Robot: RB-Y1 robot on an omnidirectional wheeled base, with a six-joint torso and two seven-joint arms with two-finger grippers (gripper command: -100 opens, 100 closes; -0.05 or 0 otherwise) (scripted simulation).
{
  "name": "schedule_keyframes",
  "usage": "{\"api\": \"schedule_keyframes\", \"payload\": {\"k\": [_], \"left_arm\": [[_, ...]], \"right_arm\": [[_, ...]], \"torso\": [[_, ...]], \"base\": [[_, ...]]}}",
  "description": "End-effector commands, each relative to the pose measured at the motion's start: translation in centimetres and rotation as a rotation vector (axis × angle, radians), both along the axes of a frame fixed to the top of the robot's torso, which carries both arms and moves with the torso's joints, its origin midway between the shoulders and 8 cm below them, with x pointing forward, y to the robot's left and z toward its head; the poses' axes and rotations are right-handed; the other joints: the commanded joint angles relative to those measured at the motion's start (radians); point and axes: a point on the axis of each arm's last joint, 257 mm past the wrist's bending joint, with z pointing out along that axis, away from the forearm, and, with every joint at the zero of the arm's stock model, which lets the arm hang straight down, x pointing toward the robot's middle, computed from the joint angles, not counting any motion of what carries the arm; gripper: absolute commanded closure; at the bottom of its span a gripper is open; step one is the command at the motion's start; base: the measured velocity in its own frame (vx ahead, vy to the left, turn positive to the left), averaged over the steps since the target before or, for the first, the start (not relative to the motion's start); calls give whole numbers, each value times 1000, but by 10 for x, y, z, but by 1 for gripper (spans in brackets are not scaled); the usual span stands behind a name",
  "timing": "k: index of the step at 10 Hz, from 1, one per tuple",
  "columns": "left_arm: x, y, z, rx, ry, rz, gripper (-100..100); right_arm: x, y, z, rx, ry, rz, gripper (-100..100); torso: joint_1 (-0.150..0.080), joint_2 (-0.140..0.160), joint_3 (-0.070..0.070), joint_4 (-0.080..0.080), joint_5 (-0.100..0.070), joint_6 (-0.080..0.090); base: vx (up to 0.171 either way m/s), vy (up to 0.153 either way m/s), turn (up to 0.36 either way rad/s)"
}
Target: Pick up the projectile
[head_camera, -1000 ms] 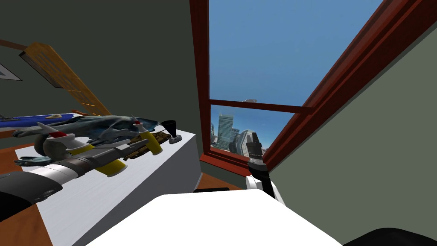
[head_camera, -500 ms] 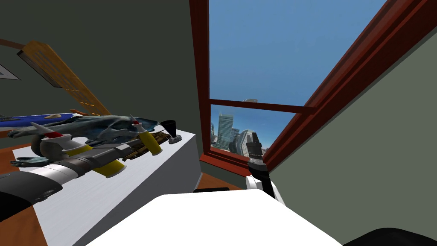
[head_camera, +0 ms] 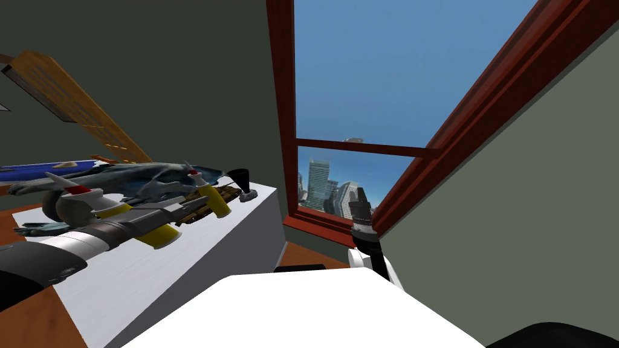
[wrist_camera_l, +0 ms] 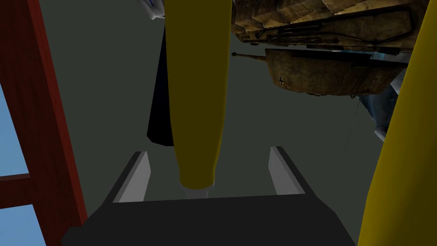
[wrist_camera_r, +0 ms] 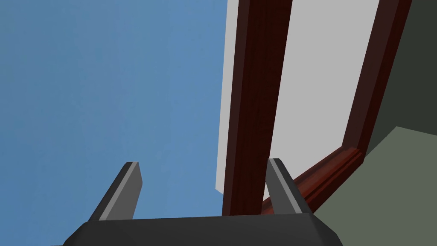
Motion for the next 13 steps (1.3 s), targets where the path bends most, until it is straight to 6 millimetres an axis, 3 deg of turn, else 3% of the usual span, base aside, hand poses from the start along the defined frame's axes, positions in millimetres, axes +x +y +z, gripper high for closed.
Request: {"api": "schedule_keyframes", "payload": {"k": [1,5,7,8,9,12,13], "left_arm": [[3,4,4,23,-12,-11,-100],[14,2,19,99,-47,-72,-100],[15,1,20,102,-50,-75,-100],[15,1,20,104,-51,-78,0],[12,-11,22,105,-53,-108,-100],[6,-29,25,106,-57,-153,-100],[7,-23,24,106,-56,-141,-100]], "right_arm": [[0,0,0,0,0,0,0],[0,0,0,0,0,0,0],[0,0,0,0,0,0,0],[0,0,0,0,0,0,0],[0,0,0,0,0,0,0],[0,0,0,0,1,0,0],[0,0,0,0,0,0,0]], "torso": [[0,0,0,0,0,0],[4,1,1,0,1,0],[1,-7,-4,-1,0,0],[0,-9,-5,-2,0,-1],[-1,-9,-5,-2,0,-1],[-7,-18,-10,-4,-2,-1],[-7,-16,-9,-4,-2,-1]], "base": [[-143,70,-200],[-123,74,-235],[9,33,-164],[0,0,0],[92,7,219],[126,-60,190],[34,-25,31]]}}
